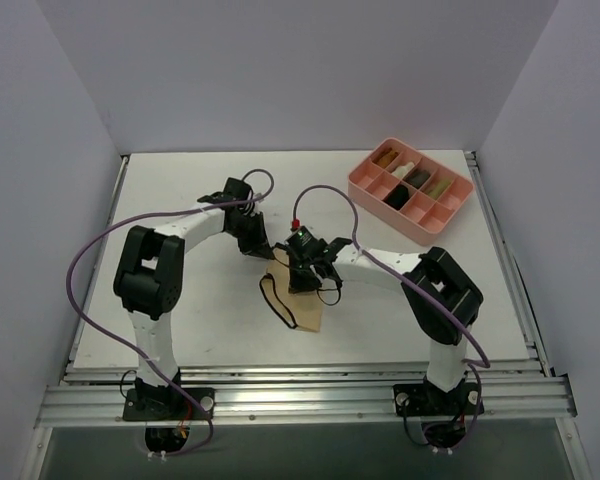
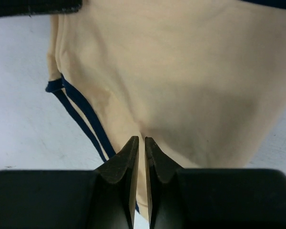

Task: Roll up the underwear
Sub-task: Fold the underwear

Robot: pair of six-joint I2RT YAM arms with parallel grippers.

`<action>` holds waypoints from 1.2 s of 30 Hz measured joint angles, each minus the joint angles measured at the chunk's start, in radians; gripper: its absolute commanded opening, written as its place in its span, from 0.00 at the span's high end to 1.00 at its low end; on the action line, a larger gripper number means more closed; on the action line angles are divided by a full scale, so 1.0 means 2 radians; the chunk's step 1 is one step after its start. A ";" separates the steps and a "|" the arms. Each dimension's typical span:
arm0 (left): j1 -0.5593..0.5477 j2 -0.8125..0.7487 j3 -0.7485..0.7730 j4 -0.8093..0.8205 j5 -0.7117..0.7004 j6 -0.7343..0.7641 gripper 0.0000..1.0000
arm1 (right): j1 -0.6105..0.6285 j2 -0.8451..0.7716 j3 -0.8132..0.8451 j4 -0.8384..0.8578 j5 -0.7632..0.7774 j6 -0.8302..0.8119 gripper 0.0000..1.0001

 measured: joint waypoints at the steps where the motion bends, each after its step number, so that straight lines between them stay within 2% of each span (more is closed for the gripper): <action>1: 0.000 0.002 0.011 -0.009 -0.003 0.006 0.98 | -0.002 0.000 0.008 -0.004 0.001 0.000 0.94; 6: 0.001 0.015 0.060 -0.050 -0.017 0.027 0.98 | -0.020 -0.009 0.017 -0.003 0.013 0.000 0.98; 15: -0.001 0.042 0.081 -0.105 -0.034 0.031 0.98 | -0.052 -0.007 -0.027 0.032 0.027 0.001 1.00; 23: -0.015 0.043 0.091 -0.108 -0.036 -0.022 0.98 | -0.051 0.015 -0.012 0.062 0.023 0.003 1.00; 36: -0.043 0.043 0.091 -0.080 -0.035 -0.096 0.98 | -0.056 0.003 -0.029 0.080 0.012 0.006 1.00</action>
